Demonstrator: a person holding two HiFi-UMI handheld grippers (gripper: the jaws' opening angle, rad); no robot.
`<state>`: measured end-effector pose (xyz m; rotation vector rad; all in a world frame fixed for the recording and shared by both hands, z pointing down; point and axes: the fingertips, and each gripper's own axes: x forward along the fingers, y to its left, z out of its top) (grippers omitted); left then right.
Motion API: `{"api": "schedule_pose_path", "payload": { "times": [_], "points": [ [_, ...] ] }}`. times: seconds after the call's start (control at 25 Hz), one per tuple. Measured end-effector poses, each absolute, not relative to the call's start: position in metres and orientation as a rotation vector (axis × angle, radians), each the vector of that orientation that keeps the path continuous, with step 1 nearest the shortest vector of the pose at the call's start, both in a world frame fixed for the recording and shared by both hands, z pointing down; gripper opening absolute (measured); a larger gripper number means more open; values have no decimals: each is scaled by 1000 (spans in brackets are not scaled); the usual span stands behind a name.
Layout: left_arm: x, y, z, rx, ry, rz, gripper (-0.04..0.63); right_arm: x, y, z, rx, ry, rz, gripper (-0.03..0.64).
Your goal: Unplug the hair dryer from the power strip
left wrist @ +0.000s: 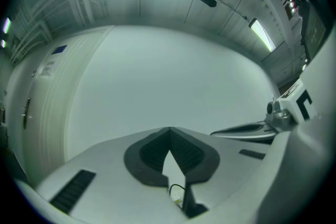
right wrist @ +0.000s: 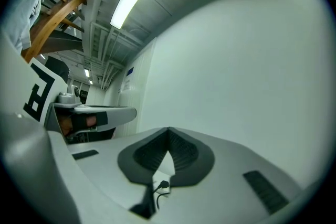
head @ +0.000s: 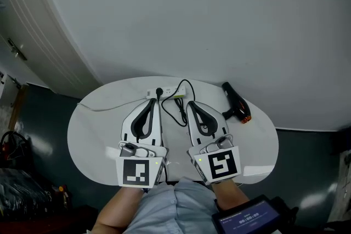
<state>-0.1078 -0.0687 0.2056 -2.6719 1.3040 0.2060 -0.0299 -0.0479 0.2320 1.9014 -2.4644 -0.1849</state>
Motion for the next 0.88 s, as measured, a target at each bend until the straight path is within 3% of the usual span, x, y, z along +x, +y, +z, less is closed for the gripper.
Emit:
{"api": "schedule_pose_path", "payload": {
  "times": [0.88],
  "points": [
    [-111,-71,210,-2720,1365,251,-2,-38,-49,224,1896,-2502,-246,0]
  ]
}}
